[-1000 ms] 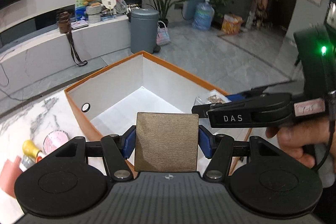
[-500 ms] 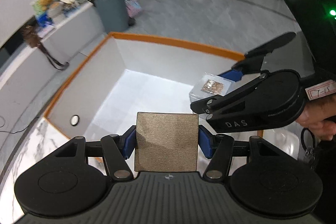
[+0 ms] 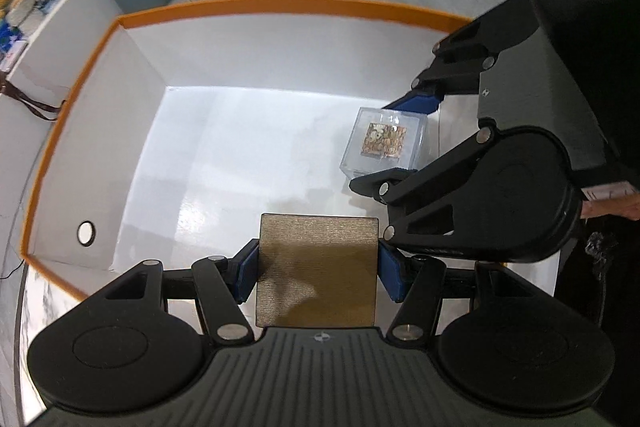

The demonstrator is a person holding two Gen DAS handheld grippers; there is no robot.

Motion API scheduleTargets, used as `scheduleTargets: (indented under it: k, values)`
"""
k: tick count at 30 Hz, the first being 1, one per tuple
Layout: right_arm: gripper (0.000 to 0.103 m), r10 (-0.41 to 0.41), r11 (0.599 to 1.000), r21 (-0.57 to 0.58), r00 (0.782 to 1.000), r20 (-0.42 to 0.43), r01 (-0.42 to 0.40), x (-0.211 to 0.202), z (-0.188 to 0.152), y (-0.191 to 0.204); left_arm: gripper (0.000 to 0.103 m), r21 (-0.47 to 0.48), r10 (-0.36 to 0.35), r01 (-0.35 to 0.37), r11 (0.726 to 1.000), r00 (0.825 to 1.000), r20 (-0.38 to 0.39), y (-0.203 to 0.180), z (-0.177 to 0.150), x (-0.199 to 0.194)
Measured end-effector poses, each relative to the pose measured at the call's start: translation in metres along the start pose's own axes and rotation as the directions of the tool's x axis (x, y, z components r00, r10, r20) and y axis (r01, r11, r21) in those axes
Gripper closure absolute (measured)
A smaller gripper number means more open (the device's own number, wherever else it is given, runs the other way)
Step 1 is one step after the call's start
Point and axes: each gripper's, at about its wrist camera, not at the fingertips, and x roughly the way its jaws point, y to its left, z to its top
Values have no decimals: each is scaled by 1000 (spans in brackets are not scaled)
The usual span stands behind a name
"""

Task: Organize rigid objects
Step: 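Lower the acrylic cube and open the right tool while the left tool releases the cardboard cube, then withdraw both open tools from the box back toward the table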

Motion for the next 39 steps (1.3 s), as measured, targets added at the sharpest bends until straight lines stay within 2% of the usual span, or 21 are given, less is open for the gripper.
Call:
scheduleTargets:
  k: [5,13,16,20,33,39]
  values:
    - [56,-10,999,-36,999,-46,9,6,-3,5,34,49,-36,40,998,997,-69,-5,1,13]
    - [54,9,999,-36,998,-68,-12,7,-2,2,34,75,-47,57,996,992,-120,0,-3,29]
    - [49,19,999,-36,998,-68,-21,7,-1,2,32,76,-46,56,995,991,-128,1,-2,31]
    - [47,28,999,-30,998,-49,-29,4,1,-4,27,59,-38,44,997,994,-106,1,1,24]
    - [46,-9,999,50,997,81,5,-18,2,-12,27,38,20,-19,999,1000,-21,9,-4,-13]
    - [46,-29,999,49,985,168,21,-37,3,-5,27,0,24,-24,1000,997,74,15,-16,-44]
